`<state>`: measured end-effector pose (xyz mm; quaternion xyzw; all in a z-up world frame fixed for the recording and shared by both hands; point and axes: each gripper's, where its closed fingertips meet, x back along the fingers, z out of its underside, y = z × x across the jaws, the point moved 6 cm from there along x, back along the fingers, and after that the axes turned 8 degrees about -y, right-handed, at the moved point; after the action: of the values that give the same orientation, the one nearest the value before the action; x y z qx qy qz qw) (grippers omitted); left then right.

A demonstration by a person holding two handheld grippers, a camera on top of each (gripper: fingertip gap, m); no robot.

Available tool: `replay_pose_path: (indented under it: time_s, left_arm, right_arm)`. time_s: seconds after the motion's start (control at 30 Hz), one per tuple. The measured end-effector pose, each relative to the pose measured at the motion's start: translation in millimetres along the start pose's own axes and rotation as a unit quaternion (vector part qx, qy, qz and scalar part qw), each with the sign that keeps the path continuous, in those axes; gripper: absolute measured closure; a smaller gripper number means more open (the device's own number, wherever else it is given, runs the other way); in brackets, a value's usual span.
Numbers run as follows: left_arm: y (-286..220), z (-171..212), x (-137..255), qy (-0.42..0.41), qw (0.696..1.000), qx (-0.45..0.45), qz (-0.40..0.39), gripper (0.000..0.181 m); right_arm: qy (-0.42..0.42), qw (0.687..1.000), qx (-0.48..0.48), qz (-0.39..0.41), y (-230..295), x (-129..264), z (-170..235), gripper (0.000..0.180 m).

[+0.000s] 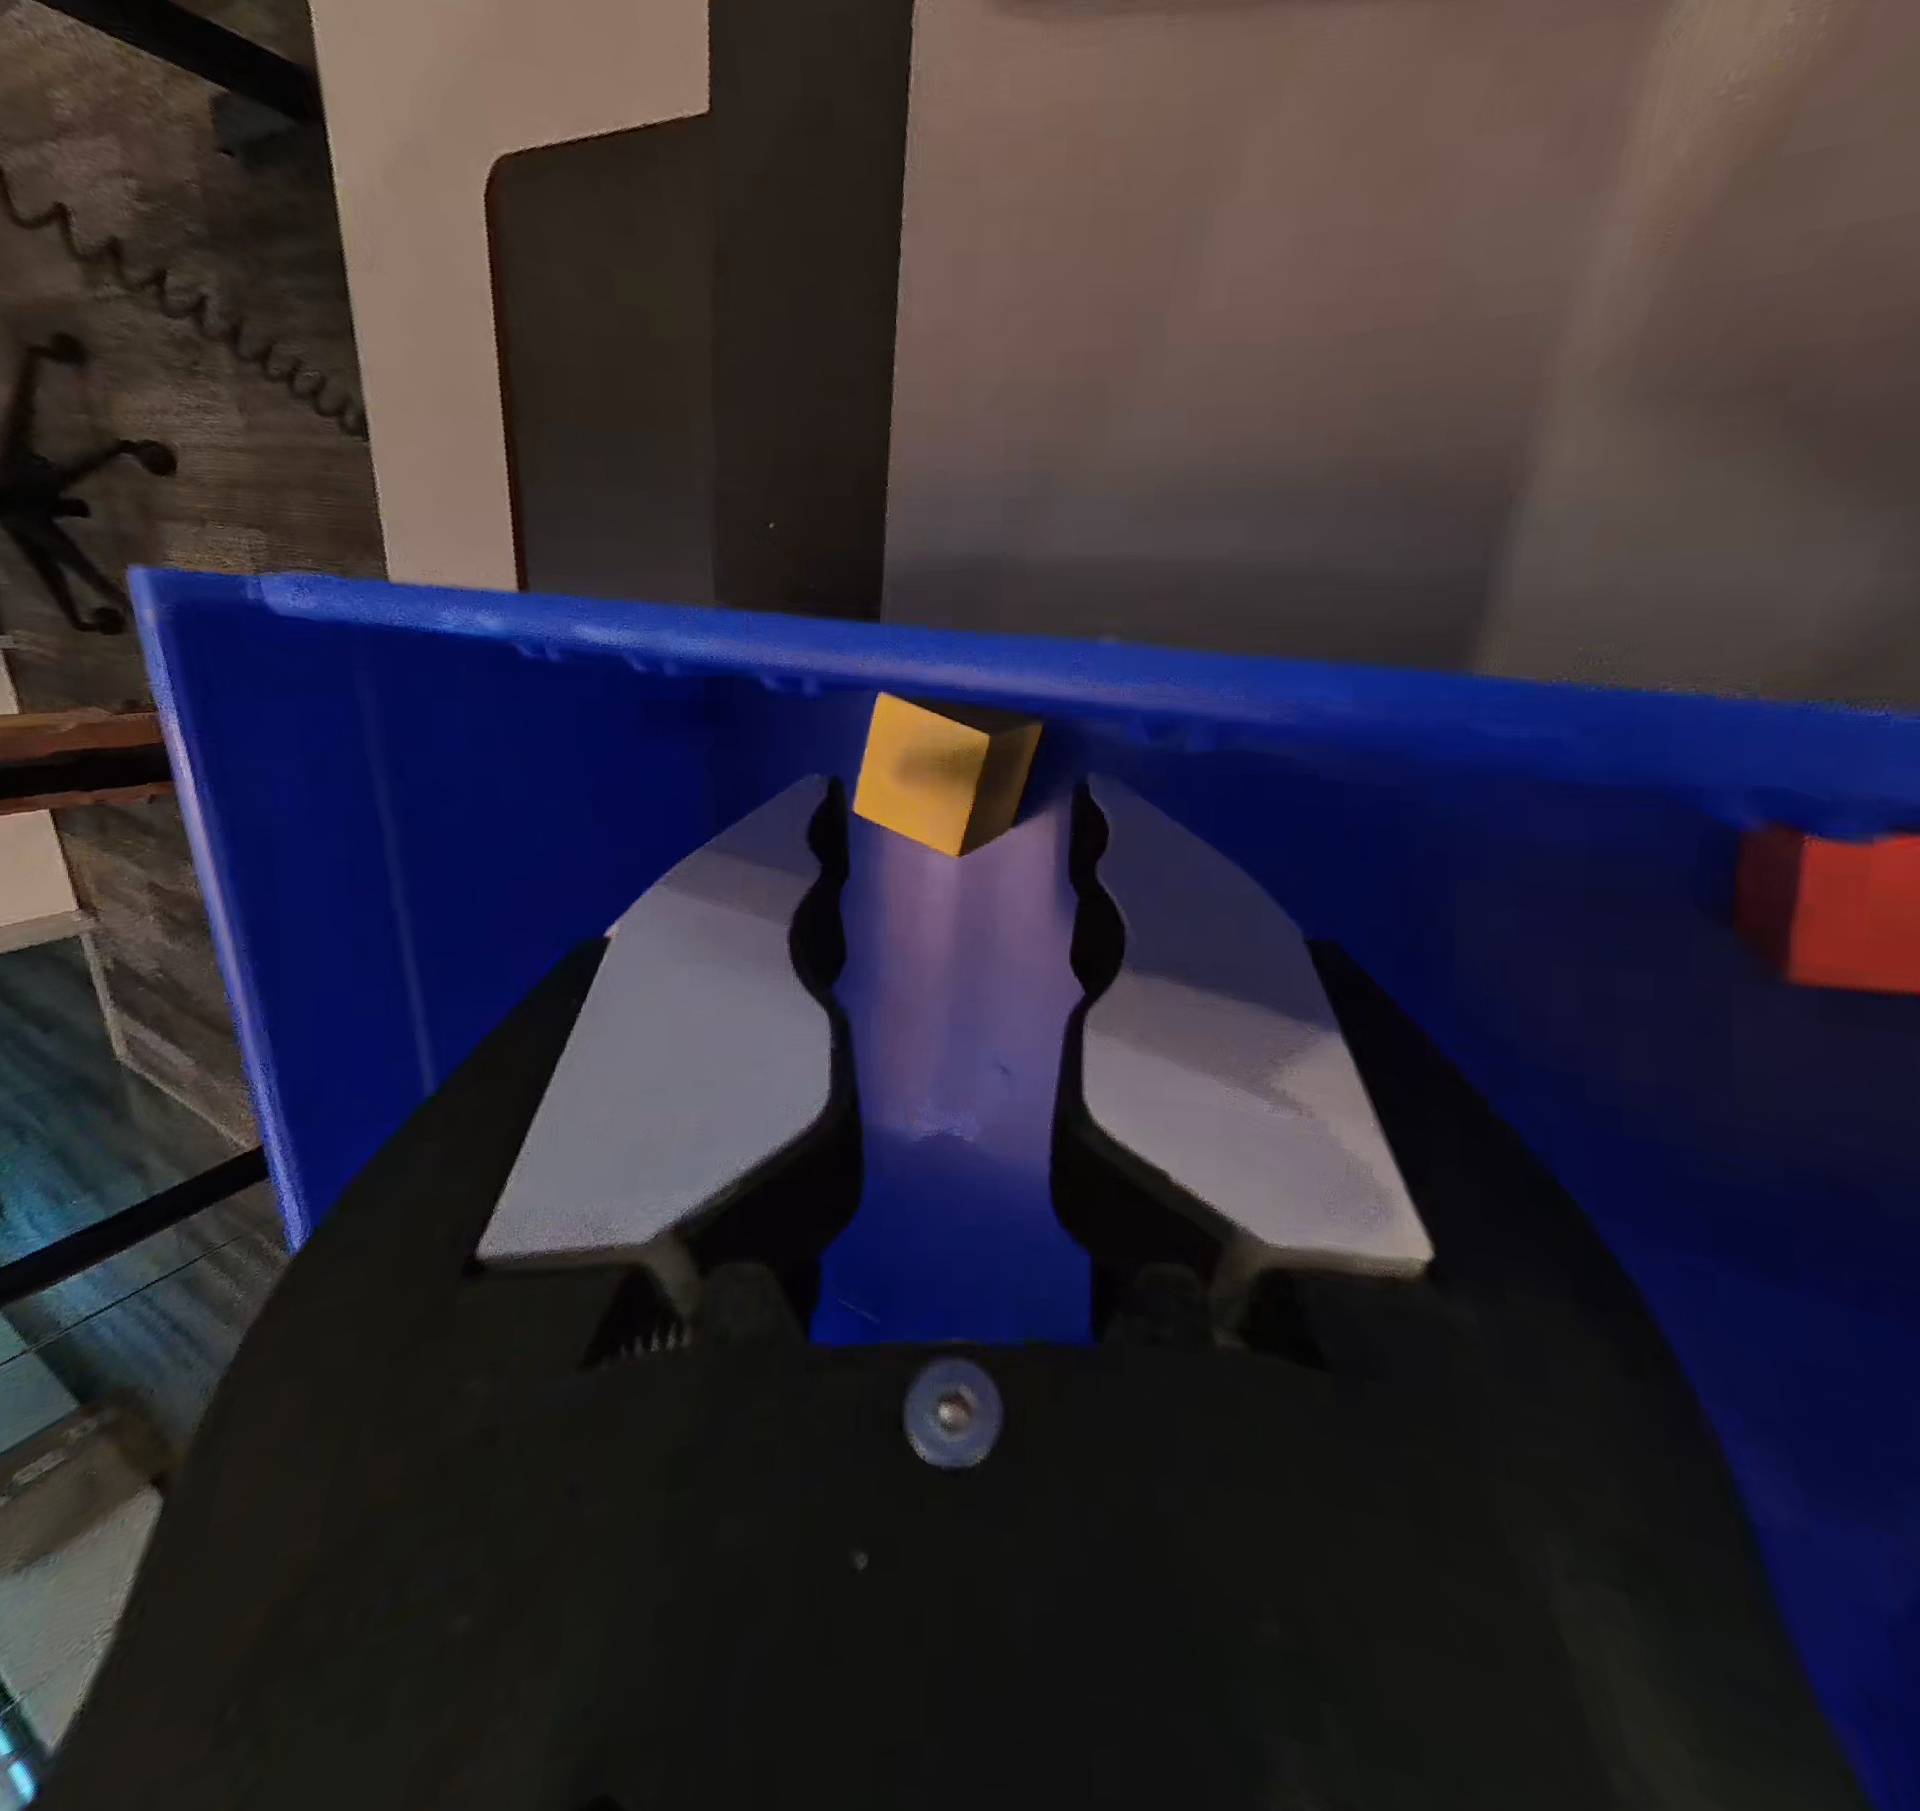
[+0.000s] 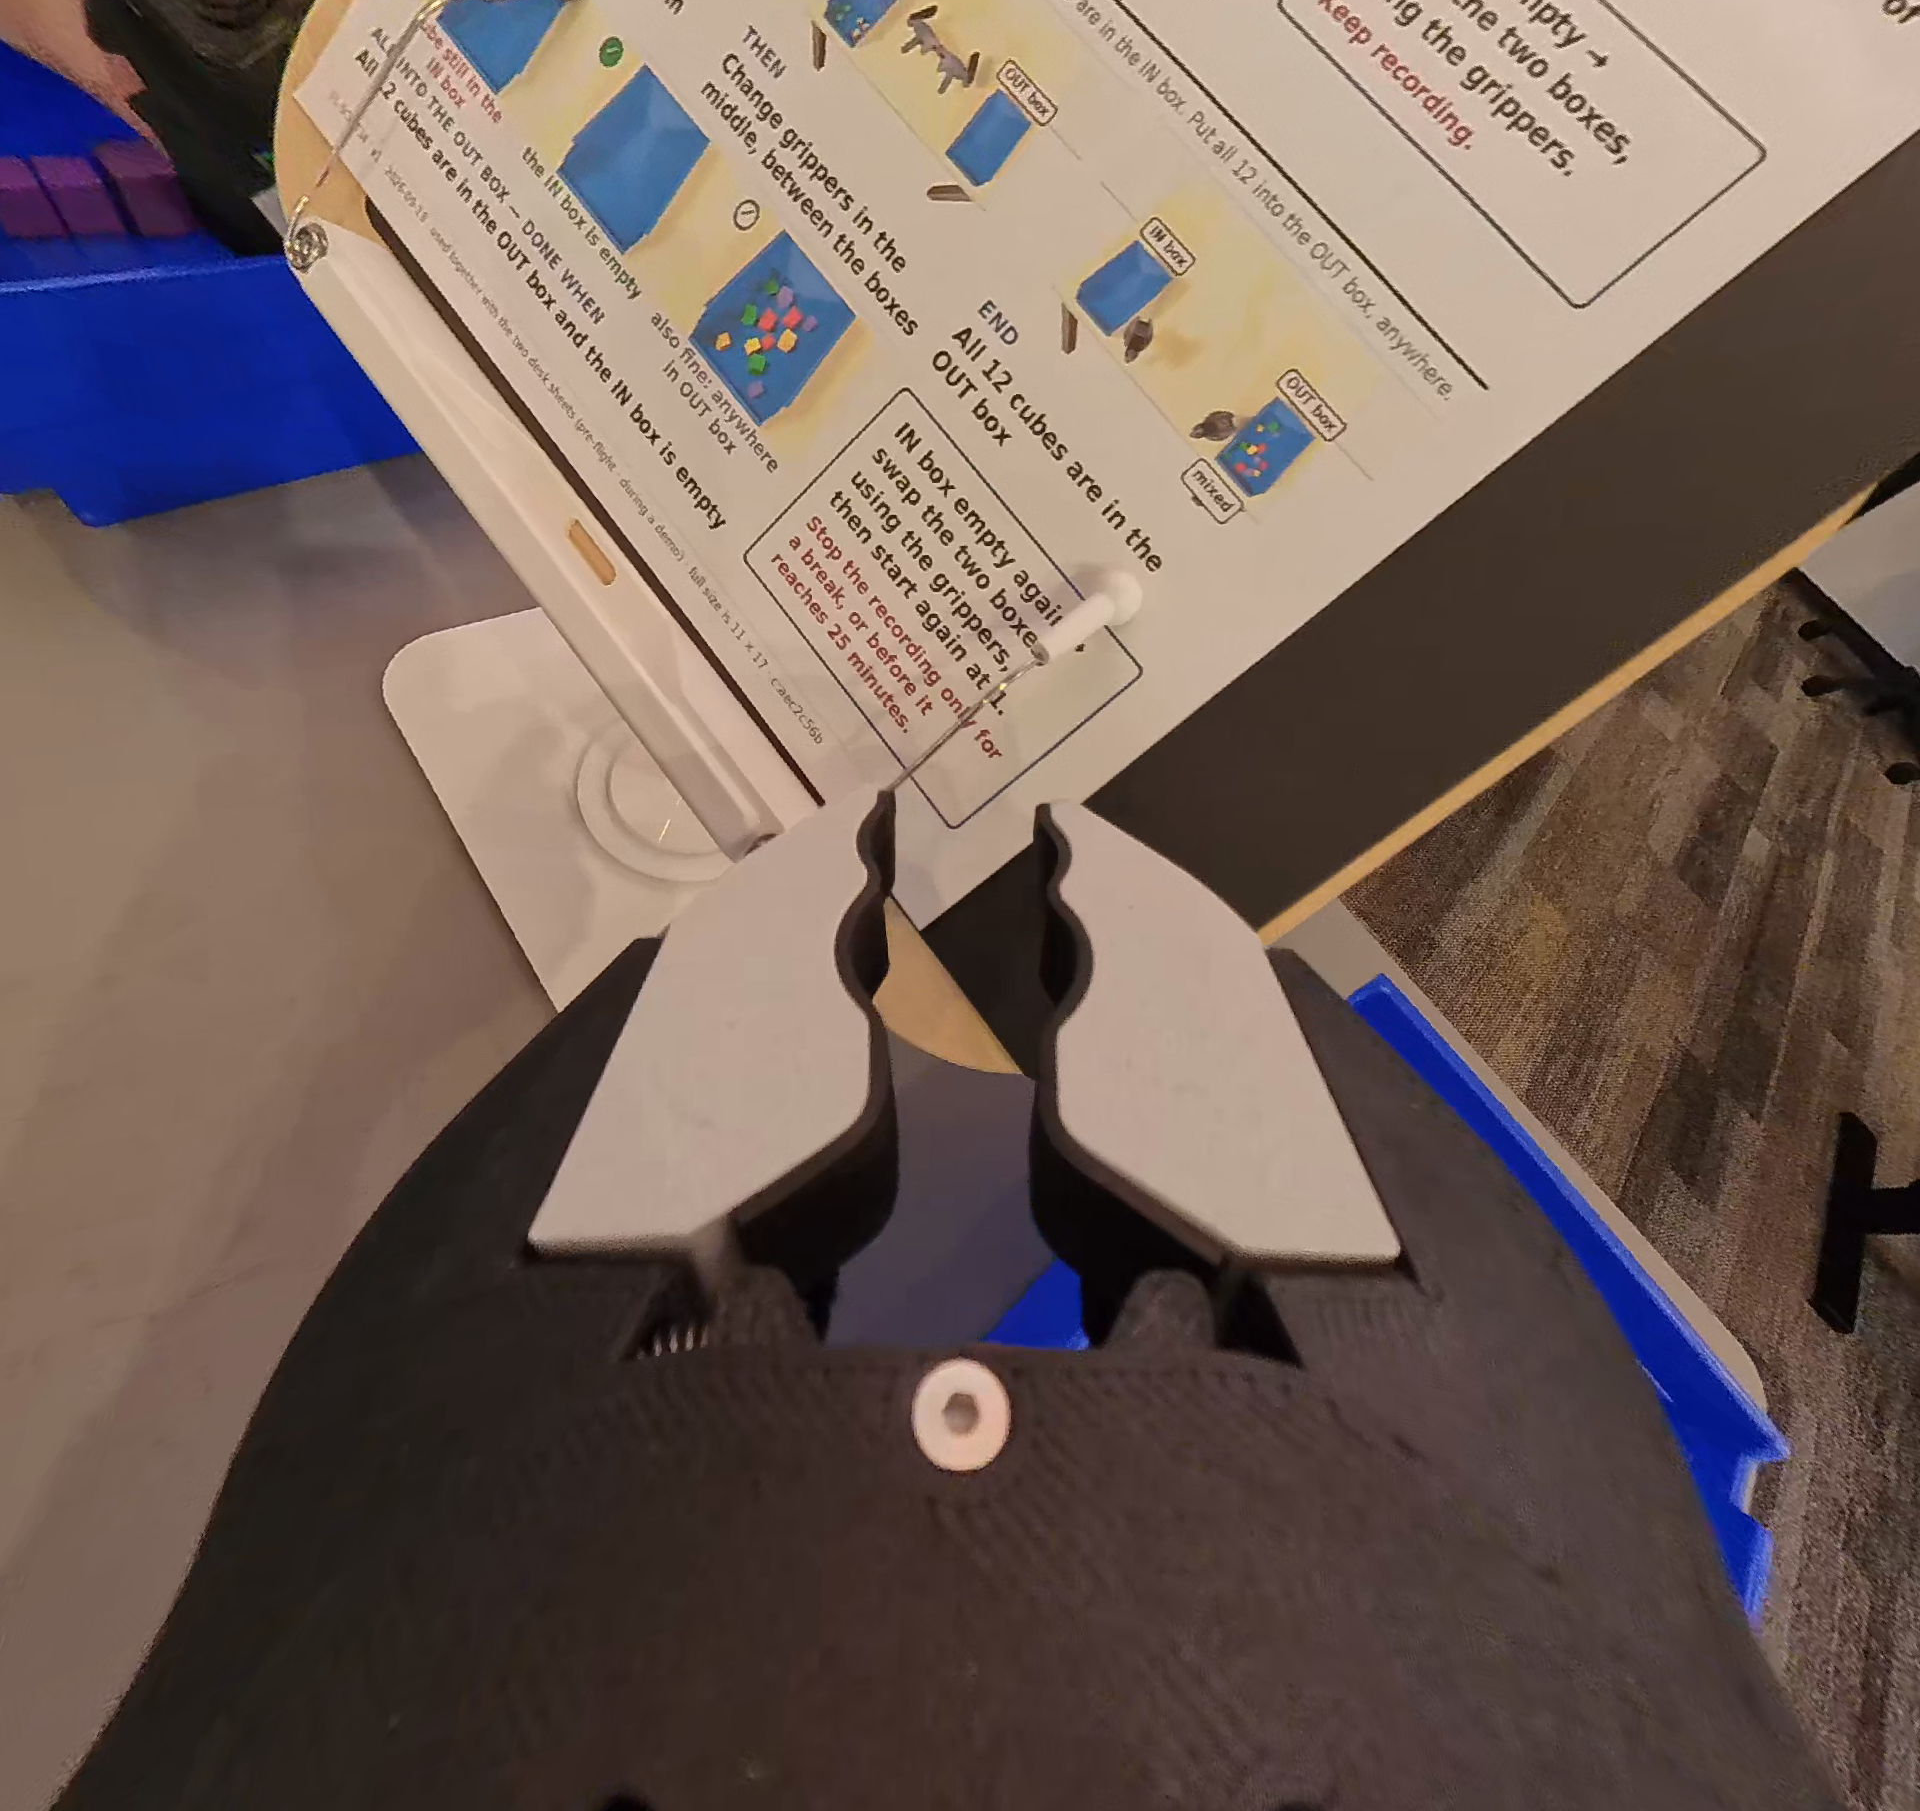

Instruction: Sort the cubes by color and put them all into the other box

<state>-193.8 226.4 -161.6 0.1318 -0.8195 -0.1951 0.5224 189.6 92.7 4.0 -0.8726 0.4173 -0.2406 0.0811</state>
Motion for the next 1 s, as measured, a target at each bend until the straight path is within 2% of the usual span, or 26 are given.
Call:
replay_pose_path:
  time_s: [0.23,0.37,0.63,0.93,1.0]
  left_arm:
    - [-1,4,-17,0.014,1.000,0.002,-0.001,0.140]
    - [2,5,-17,0.015,1.000,0.012,-0.009,0.149]
    - [0,4,-14,0.021,1.000,0.012,-0.002,0.151]
    - [-16,0,1,0.025,0.997,0.030,0.072,0.153]
    - [-17,0,-1,0.026,0.996,0.035,0.077,0.144]
  right_arm:
    - [-0.004,1.000,0.008,-0.004,5,1,-4,0.155]
    - [-0.004,1.000,0.010,-0.008,7,0,-4,0.155]
    - [-0.005,1.000,0.018,-0.014,12,0,-8,0.155]
    - [-0.013,1.000,0.019,-0.016,13,5,-12,0.154]
    - [-0.013,1.000,0.019,-0.018,13,5,-12,0.154]
